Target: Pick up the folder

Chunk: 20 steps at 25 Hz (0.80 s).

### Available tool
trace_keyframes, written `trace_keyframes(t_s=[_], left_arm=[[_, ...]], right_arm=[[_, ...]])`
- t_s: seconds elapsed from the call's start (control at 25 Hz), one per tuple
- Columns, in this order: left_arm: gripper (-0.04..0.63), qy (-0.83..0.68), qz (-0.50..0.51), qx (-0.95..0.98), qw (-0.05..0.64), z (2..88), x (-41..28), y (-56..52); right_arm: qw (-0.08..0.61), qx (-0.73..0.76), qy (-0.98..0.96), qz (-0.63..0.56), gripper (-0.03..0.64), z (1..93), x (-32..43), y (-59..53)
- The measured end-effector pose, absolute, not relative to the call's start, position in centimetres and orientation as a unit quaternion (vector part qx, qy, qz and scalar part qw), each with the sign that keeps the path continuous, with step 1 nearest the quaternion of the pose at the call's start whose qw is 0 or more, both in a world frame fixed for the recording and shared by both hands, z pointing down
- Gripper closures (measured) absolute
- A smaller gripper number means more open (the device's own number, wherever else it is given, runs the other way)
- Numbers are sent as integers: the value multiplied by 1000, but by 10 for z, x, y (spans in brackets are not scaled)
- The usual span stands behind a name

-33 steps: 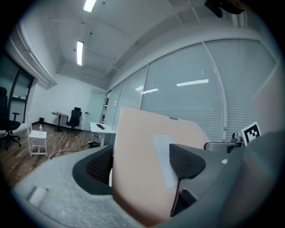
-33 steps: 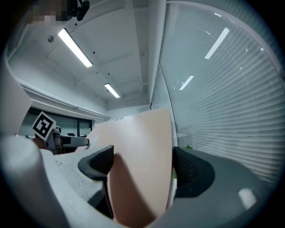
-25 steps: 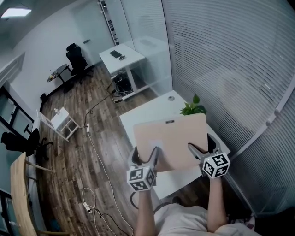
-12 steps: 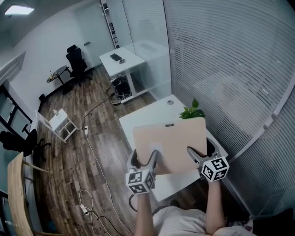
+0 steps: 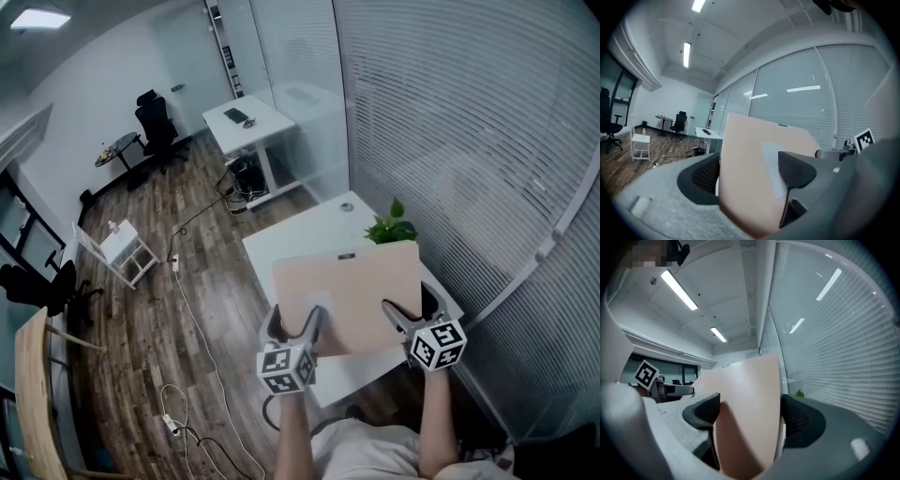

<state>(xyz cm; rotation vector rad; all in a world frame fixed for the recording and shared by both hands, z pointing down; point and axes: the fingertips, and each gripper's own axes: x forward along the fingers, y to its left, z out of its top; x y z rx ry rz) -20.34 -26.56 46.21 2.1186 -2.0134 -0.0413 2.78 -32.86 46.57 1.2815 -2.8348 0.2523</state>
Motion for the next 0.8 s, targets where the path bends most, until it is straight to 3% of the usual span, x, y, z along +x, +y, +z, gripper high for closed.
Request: trace_keyframes(t_s=[0.8], left_arm=[[193,-696,-16,709,114,467,-213,-258]], right_arm=[[13,394,-915,84,210,469,16,-328]])
